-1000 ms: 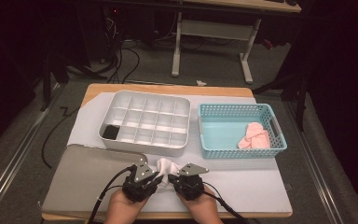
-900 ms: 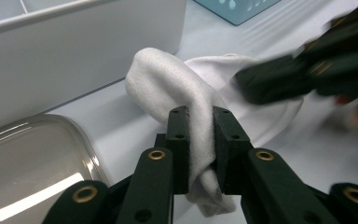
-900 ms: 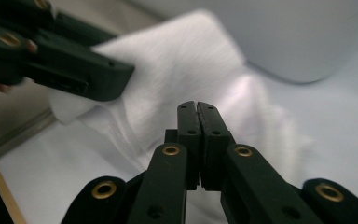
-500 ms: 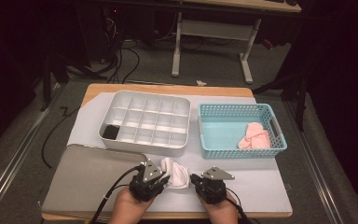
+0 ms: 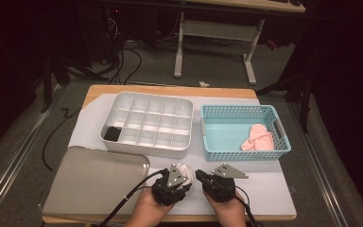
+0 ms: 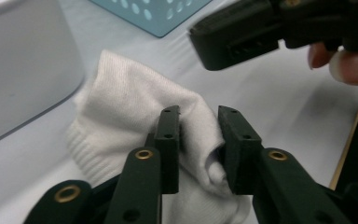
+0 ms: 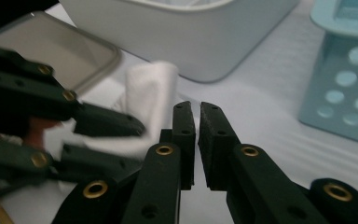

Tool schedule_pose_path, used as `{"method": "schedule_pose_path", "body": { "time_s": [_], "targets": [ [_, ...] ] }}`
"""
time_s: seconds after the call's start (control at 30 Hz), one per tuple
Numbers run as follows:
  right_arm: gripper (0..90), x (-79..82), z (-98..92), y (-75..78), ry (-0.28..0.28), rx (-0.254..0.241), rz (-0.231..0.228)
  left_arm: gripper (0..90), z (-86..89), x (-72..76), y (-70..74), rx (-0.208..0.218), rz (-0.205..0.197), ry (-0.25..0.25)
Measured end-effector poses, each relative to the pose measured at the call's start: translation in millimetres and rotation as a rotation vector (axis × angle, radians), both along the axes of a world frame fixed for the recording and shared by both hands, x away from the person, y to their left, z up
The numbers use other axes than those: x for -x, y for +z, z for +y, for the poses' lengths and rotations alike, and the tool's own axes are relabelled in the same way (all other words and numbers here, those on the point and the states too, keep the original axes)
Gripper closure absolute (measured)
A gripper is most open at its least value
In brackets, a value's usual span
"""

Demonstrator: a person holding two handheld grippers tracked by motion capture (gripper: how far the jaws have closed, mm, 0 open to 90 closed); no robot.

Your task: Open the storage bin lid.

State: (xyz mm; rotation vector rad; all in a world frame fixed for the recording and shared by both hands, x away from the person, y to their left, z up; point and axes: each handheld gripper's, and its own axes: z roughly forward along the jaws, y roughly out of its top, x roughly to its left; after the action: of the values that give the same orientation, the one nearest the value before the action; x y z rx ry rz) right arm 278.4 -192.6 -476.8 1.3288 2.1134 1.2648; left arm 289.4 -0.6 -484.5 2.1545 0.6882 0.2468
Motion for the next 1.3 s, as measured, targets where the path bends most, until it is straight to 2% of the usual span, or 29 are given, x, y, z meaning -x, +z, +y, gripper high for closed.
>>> {"method": "schedule_pose_path", "body": {
  "time_s": [0.07,0.2,0.23,0.27,0.3,0.43,0.47,0.63,0.83,1.0,1.1,1.2,1.3],
  "targets": [
    [83.0,-6.9,7.6,4.1,0.024,-0.020,-0.005,66.8,-0.5,0.7,-1.0,0.003,-0.002,-0.003],
    [80.7,-15.2,16.7,5.9,0.038,-0.020,-0.009,65.4,0.7,1.1,-1.5,0.008,-0.003,-0.007],
    [79.6,-18.4,19.3,4.6,0.041,-0.016,0.007,65.0,1.2,1.2,-1.5,0.012,-0.002,-0.005],
    [77.9,-23.7,22.3,0.0,0.051,-0.004,0.041,64.0,2.9,1.1,-1.3,0.012,-0.005,-0.006],
    [78.4,-24.8,22.6,-2.2,0.057,0.000,0.047,63.3,3.9,0.8,-1.5,0.016,-0.003,-0.007],
    [84.8,-25.8,22.2,-5.7,0.058,0.018,0.062,57.6,7.9,0.7,-2.2,0.025,-0.006,-0.006],
    [86.3,-26.0,21.2,-6.7,0.051,0.027,0.062,52.6,9.8,0.7,-2.1,0.028,-0.006,0.000],
    [86.5,-25.1,19.3,-9.3,0.044,0.036,0.058,48.4,24.3,4.2,1.6,0.048,-0.004,0.015],
    [86.4,-24.5,16.4,-12.3,0.034,0.034,0.059,48.0,43.5,9.0,8.3,0.082,0.001,0.037],
    [86.5,-24.0,14.7,-13.6,0.034,0.033,0.057,48.0,56.2,6.6,9.2,0.107,0.006,0.069],
    [86.5,-23.8,13.3,-14.4,0.033,0.031,0.054,48.0,64.4,3.4,9.5,0.125,-0.008,0.116],
    [86.5,-23.4,11.6,-14.8,0.032,0.033,0.052,48.6,70.5,-3.1,8.0,0.134,-0.002,0.160],
    [86.5,-22.5,9.4,-15.1,0.031,0.036,0.051,48.2,70.0,-10.5,4.7,0.132,0.028,0.175]
  ]
}}
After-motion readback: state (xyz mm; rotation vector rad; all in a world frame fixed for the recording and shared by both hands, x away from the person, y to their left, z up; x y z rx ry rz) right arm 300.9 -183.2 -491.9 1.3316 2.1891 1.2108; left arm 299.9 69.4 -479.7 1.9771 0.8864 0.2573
